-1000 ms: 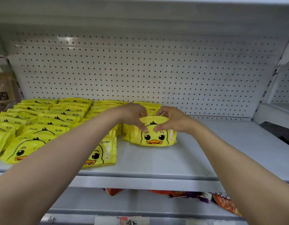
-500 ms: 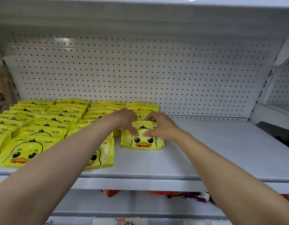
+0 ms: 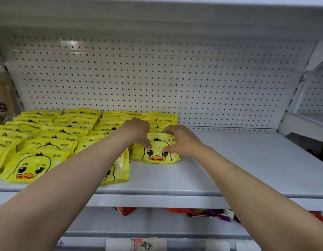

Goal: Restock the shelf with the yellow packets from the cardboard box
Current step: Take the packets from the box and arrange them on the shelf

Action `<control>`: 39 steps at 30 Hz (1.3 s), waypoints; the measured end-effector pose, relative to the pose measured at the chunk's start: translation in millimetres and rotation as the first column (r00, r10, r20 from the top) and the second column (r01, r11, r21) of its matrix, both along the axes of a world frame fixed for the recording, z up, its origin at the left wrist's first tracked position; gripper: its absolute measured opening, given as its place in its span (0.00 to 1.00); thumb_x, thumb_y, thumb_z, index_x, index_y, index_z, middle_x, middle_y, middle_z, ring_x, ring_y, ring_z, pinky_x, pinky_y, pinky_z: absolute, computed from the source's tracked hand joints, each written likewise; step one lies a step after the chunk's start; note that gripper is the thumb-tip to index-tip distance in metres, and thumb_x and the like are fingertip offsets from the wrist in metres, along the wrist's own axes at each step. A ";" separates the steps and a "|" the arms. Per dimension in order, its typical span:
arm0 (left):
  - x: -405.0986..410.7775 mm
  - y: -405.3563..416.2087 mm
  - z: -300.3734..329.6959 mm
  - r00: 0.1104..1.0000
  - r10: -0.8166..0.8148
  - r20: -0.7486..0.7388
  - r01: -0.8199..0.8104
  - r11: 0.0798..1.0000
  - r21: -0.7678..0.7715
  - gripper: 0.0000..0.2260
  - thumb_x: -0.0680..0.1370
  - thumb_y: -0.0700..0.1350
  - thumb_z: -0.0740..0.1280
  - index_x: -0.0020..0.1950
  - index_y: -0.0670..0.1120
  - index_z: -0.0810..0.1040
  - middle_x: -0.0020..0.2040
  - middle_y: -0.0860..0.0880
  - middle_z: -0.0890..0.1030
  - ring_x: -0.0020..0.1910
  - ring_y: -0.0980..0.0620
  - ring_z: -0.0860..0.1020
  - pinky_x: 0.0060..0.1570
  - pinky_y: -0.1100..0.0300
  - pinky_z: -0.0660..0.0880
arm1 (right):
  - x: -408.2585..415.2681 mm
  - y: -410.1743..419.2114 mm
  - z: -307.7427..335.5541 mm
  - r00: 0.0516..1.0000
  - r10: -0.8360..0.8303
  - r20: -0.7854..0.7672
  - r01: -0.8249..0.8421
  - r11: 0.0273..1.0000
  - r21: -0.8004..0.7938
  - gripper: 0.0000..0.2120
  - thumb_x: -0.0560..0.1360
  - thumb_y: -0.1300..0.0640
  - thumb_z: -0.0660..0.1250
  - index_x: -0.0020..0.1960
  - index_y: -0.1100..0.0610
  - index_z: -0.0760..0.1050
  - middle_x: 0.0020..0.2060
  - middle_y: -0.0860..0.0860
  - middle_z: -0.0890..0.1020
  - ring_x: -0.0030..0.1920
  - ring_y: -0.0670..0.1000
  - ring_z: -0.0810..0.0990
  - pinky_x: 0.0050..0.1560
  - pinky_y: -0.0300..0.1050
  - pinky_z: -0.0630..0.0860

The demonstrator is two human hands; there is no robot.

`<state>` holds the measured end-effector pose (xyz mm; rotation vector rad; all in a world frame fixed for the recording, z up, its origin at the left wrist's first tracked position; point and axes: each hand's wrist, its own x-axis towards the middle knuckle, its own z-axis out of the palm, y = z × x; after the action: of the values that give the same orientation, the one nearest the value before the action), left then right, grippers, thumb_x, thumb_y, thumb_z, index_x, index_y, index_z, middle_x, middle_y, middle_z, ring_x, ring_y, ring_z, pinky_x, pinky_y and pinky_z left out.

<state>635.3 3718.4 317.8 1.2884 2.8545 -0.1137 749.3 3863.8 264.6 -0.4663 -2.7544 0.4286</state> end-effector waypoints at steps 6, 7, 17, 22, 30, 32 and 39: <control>4.9 -9.5 -8.1 0.998 -0.003 -0.060 0.008 0.996 0.086 0.32 0.71 0.61 0.73 0.68 0.47 0.70 0.64 0.45 0.73 0.66 0.44 0.68 0.56 0.53 0.70 | 5.0 -8.7 5.1 0.997 -0.044 0.059 0.037 0.994 0.107 0.34 0.68 0.42 0.75 0.70 0.46 0.68 0.62 0.49 0.75 0.66 0.52 0.68 0.59 0.47 0.70; 4.2 -11.0 -10.7 0.996 -0.011 -0.083 0.019 0.995 0.098 0.32 0.70 0.62 0.73 0.67 0.47 0.71 0.64 0.45 0.74 0.66 0.44 0.68 0.57 0.53 0.70 | 5.7 -10.9 6.0 0.996 -0.052 0.067 0.043 0.991 0.127 0.34 0.69 0.42 0.75 0.71 0.46 0.68 0.62 0.50 0.75 0.67 0.52 0.67 0.59 0.47 0.70; 3.8 -58.3 1.6 0.984 -0.058 -0.167 0.107 0.949 0.297 0.32 0.70 0.56 0.75 0.71 0.50 0.68 0.66 0.45 0.73 0.67 0.43 0.68 0.61 0.49 0.69 | 4.2 -50.6 39.0 0.982 -0.142 0.122 0.104 0.956 0.274 0.32 0.72 0.43 0.71 0.73 0.48 0.66 0.67 0.53 0.72 0.69 0.57 0.66 0.64 0.53 0.71; -3.4 -132.2 22.1 0.988 -0.033 -0.152 0.100 0.883 0.459 0.29 0.72 0.54 0.74 0.70 0.50 0.69 0.63 0.44 0.74 0.65 0.43 0.68 0.60 0.46 0.72 | 2.0 -99.5 62.2 0.999 -0.052 0.013 0.046 0.961 0.274 0.26 0.75 0.42 0.68 0.71 0.46 0.69 0.70 0.51 0.71 0.69 0.56 0.68 0.65 0.51 0.70; -12.2 -282.9 17.4 0.966 0.117 -0.230 0.030 0.834 0.551 0.24 0.76 0.57 0.68 0.68 0.49 0.71 0.64 0.45 0.74 0.66 0.42 0.69 0.63 0.48 0.69 | -10.9 -223.0 67.6 0.984 0.144 -0.105 -0.106 0.947 0.305 0.23 0.79 0.40 0.63 0.71 0.48 0.71 0.71 0.50 0.70 0.71 0.54 0.67 0.67 0.49 0.67; -14.2 -321.2 10.9 0.953 0.147 -0.263 0.019 0.843 0.538 0.24 0.75 0.57 0.69 0.67 0.48 0.72 0.62 0.43 0.75 0.64 0.41 0.70 0.62 0.47 0.70 | -21.3 -259.7 64.3 0.970 0.202 -0.135 -0.149 0.935 0.322 0.23 0.79 0.40 0.63 0.70 0.49 0.71 0.70 0.51 0.72 0.71 0.55 0.67 0.69 0.50 0.66; -18.3 -461.2 -7.6 0.901 0.310 -0.304 -0.129 0.860 0.494 0.24 0.75 0.57 0.69 0.66 0.47 0.73 0.60 0.43 0.76 0.60 0.38 0.73 0.56 0.43 0.74 | -64.0 -393.5 51.4 0.909 0.389 -0.148 -0.325 0.886 0.329 0.24 0.79 0.42 0.64 0.72 0.49 0.69 0.71 0.52 0.70 0.72 0.55 0.65 0.69 0.50 0.66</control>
<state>617.0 3257.1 310.2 1.0552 3.4965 0.3992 685.3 3470.3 316.0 0.1633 -2.6285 0.1255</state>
